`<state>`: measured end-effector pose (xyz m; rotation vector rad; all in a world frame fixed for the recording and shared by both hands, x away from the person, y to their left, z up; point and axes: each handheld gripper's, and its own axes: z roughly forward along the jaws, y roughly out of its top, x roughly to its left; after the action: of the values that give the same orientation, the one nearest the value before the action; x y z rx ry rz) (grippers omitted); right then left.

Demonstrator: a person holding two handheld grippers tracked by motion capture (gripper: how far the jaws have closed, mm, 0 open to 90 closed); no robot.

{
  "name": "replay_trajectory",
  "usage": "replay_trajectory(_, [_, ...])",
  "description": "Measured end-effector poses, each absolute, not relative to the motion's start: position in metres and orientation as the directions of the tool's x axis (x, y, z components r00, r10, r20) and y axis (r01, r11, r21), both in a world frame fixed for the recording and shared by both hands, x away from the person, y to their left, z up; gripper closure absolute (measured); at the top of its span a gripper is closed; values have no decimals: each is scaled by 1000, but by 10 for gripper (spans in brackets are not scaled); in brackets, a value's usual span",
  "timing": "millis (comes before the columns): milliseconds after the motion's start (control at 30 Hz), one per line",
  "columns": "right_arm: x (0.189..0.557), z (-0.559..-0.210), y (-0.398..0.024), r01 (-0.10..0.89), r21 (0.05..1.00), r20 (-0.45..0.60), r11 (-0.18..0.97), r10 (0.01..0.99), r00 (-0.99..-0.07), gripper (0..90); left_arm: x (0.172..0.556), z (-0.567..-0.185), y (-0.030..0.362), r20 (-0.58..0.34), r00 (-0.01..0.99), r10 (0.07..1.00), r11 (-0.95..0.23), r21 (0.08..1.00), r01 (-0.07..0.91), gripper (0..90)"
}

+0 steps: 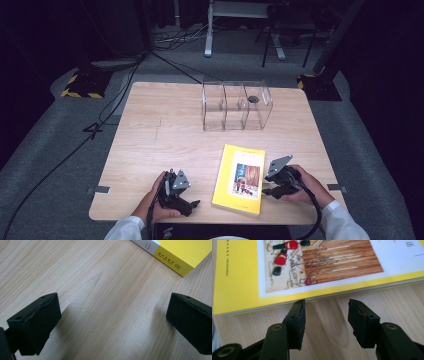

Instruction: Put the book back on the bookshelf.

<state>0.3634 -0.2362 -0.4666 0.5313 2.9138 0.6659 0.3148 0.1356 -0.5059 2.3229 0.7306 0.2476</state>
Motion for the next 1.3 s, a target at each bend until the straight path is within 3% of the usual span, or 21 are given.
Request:
replay_trajectory(300, [366,-472,-233,310,424,-1,851,343,-940,450,319,-506,122,-19,840,542,-623,662,417,4])
replay_trajectory(633, [364,-474,-247,350,556,52,754,389,-920,477,319,-506,121,-18,841,540,-625,661,416,3])
replay_trajectory(733, [363,-470,-253,375,617,114,692,393,-912,481,319,-506,121,-18,841,540,-625,660,416,3])
replay_trajectory(1300, [332,-477,-244,346,678,151,649,338,-929,473,311,-505,118,-18,831,556,-613,666,424,30])
